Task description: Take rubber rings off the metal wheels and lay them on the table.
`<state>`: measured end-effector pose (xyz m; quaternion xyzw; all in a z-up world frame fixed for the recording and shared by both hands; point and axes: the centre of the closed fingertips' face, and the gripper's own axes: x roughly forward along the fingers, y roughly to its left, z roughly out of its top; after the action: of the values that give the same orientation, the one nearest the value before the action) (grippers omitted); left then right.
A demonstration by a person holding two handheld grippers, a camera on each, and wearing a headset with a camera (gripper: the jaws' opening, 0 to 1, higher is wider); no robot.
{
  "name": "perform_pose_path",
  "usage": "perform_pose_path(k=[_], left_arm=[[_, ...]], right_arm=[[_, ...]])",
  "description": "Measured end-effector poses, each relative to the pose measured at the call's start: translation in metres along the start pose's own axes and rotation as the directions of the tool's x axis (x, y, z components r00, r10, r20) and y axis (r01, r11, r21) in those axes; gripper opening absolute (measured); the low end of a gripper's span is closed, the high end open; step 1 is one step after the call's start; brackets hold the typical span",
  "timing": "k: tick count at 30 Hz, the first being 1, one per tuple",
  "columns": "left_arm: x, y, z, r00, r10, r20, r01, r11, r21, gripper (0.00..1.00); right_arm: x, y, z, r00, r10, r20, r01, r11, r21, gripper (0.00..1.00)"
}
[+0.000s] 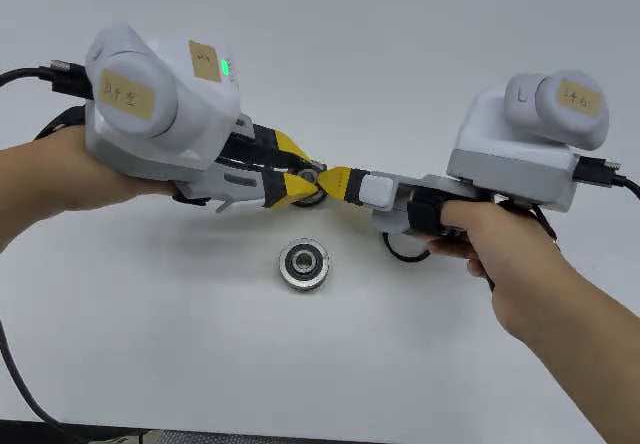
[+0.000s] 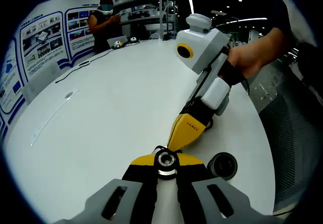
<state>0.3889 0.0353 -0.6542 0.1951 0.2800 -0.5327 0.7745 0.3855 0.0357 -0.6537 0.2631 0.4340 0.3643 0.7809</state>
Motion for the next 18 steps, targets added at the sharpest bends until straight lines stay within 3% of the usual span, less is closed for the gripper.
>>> perform_pose_path(k=[9,11,13,18], left_arm=[[0.0,0.0,0.0,1.0,0.002,0.003,-0.002,1.0,0.002,0.13],[0.0,0.0,0.0,1.0,0.003,0.003,-0.003,1.0,0.002,0.13],[0.0,0.0,0.0,1.0,0.005,0.005,-0.005,1.0,0.0,0.13],[0.0,0.0,0.001,1.0,0.003,0.005,-0.003,1.0,0.002,0.13]], right_arm=[[0.002,0.003,-0.001,0.9999,0.01,-0.004,-0.01,1.0,-0.028,0.01],[0.004,0.012,0.005,0.9982,0.054,0.028,-0.054,0.999,-0.007,0.01],[0.005,0.007,0.004,0.9999,0.011,0.002,-0.011,1.0,-0.028,0.01],[-0.002,0.004,0.007,0.9997,0.02,0.013,-0.02,1.0,-0.007,0.01]])
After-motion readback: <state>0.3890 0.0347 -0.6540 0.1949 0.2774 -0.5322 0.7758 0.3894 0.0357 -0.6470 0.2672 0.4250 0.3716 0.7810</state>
